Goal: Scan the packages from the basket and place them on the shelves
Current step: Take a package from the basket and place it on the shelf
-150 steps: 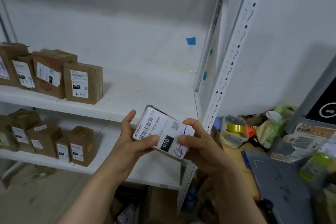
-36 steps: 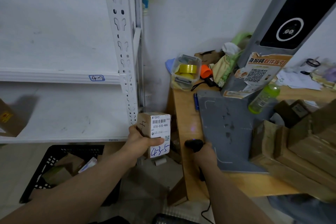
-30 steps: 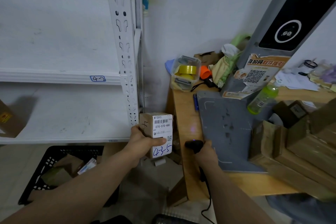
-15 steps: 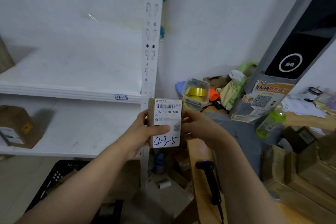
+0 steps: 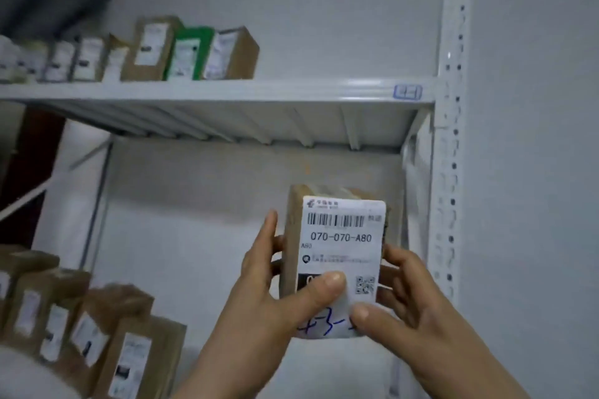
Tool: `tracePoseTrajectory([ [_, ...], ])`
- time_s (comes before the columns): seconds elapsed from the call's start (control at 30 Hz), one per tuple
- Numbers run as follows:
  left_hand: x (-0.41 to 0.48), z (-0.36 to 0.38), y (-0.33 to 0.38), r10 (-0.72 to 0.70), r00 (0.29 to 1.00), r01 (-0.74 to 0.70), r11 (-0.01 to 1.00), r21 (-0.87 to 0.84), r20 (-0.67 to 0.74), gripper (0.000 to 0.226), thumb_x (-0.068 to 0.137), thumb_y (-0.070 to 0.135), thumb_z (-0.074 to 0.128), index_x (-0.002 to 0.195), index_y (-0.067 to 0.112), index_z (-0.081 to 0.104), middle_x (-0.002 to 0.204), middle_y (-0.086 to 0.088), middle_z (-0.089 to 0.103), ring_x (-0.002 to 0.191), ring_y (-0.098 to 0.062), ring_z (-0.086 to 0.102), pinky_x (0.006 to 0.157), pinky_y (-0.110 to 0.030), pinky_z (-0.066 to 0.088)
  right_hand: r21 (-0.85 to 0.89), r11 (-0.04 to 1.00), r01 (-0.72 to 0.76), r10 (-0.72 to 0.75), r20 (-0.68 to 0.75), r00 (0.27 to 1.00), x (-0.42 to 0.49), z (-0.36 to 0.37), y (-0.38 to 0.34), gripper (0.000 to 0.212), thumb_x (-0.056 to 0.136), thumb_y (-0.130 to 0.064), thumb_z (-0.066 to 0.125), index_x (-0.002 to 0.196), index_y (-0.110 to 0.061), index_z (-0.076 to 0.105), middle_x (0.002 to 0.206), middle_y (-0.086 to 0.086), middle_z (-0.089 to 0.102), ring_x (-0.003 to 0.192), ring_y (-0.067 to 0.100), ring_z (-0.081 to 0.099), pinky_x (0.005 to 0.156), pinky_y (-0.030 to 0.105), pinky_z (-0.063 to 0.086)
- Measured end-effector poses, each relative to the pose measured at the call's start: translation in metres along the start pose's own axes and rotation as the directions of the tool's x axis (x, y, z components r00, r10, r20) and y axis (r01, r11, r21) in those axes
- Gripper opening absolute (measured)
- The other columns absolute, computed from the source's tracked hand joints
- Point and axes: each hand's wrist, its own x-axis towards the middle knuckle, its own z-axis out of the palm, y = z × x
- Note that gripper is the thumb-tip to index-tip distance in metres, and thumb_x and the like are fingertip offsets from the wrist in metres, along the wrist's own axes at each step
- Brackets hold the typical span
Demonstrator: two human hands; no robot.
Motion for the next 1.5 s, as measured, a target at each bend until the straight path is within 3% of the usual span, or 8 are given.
tracePoseTrajectory([
  [0.13, 0.073, -0.034, 0.066, 0.252, 0.967, -0.254, 0.966, 0.053, 0.034, 0.087, 0.060, 0.051, 0.086, 0.128, 0.055, 0.031, 0.125, 0.029, 0.056, 0.112, 0.013, 0.057, 0.093, -0.031, 0.056, 0.032, 0.974, 0.223, -0.219, -0.092, 0.971, 0.071, 0.030, -0.059, 0.065, 0.074, -0.030, 0.083, 0.129, -0.048, 0.052, 0.121, -0.013, 0.071, 0.114, 0.009, 0.067, 0.085, 0.037, 0.060],
  [0.33, 0.207, -0.098, 0.138, 0.360, 0.930, -0.366, 0.911, 0.192, 0.070, 0.075, 0.067, 0.064, 0.079, 0.133, 0.044, 0.049, 0.140, 0.003, 0.055, 0.118, -0.023, 0.064, 0.095, -0.046, 0.056, -0.112, 0.906, 0.409, -0.424, -0.235, 0.875, 0.199, 0.075, -0.132, 0.044, 0.095, -0.020, 0.067, 0.134, -0.035, 0.051, 0.112, -0.004, 0.074, 0.100, 0.014, 0.073, 0.087, 0.037, 0.061],
  [0.47, 0.283, -0.134, 0.160, 0.334, 0.937, -0.350, 0.891, 0.288, 0.107, 0.033, 0.098, 0.024, 0.061, 0.131, 0.028, 0.054, 0.122, 0.008, 0.066, 0.103, -0.011, 0.066, 0.081, -0.026, 0.052, -0.333, 0.875, 0.351, -0.453, -0.308, 0.837, 0.297, 0.094, -0.156, 0.052, 0.096, -0.025, 0.065, 0.143, -0.032, 0.043, 0.116, -0.002, 0.070, 0.102, 0.016, 0.070, 0.094, 0.044, 0.057],
  [0.57, 0.332, -0.156, 0.159, 0.291, 0.956, -0.286, 0.895, 0.342, 0.039, 0.051, 0.100, 0.013, 0.057, 0.146, 0.020, 0.038, 0.131, 0.003, 0.060, 0.109, -0.019, 0.063, 0.079, -0.030, 0.055, -0.436, 0.856, 0.279, -0.445, -0.344, 0.827, 0.356, 0.104, -0.163, 0.052, 0.096, -0.025, 0.062, 0.143, -0.029, 0.041, 0.111, -0.002, 0.070, 0.102, 0.020, 0.069, 0.095, 0.047, 0.056],
  [0.8, 0.427, -0.165, 0.125, 0.283, 0.959, -0.243, 0.797, 0.553, 0.012, 0.051, 0.071, 0.035, 0.056, 0.121, 0.035, 0.047, 0.128, -0.009, 0.059, 0.109, -0.031, 0.060, 0.095, -0.048, 0.053, -0.578, 0.812, 0.087, -0.408, -0.454, 0.792, 0.436, 0.112, -0.153, 0.048, 0.095, -0.021, 0.055, 0.140, -0.028, 0.041, 0.121, 0.004, 0.069, 0.099, 0.024, 0.069, 0.088, 0.047, 0.059],
  [0.93, 0.458, -0.162, 0.109, 0.263, 0.965, -0.188, 0.724, 0.663, -0.013, 0.037, 0.083, 0.040, 0.060, 0.120, 0.036, 0.056, 0.136, -0.011, 0.049, 0.123, -0.039, 0.043, 0.108, -0.052, 0.038, -0.719, 0.694, -0.047, -0.454, -0.487, 0.747, 0.450, 0.106, -0.149, 0.046, 0.096, -0.020, 0.054, 0.141, -0.021, 0.044, 0.127, 0.007, 0.064, 0.114, 0.029, 0.061, 0.098, 0.044, 0.052],
  [1.13, 0.462, -0.166, 0.088, 0.432, 0.900, -0.230, 0.565, 0.792, -0.047, 0.060, 0.088, 0.035, 0.064, 0.143, 0.031, 0.040, 0.123, -0.004, 0.059, 0.122, -0.033, 0.039, 0.095, -0.047, 0.032, -0.777, 0.613, -0.143, -0.422, -0.475, 0.772, 0.455, 0.104, -0.143, 0.034, 0.095, -0.021, 0.061, 0.126, -0.014, 0.048, 0.117, 0.006, 0.058, 0.105, 0.026, 0.055, 0.094, 0.043, 0.050],
  [1.5, 0.450, -0.185, 0.088, 0.539, 0.841, -0.291, 0.519, 0.804, -0.044, 0.044, 0.081, 0.019, 0.065, 0.120, 0.024, 0.045, 0.110, 0.001, 0.064, 0.119, -0.029, 0.042, 0.086, -0.039, 0.029, -0.798, 0.555, -0.236, -0.384, -0.498, 0.778, 0.462, 0.112, -0.139, 0.027, 0.086, -0.022, 0.056, 0.113, -0.018, 0.060, 0.106, 0.000, 0.062, 0.102, 0.027, 0.059, 0.100, 0.046, 0.049],
])
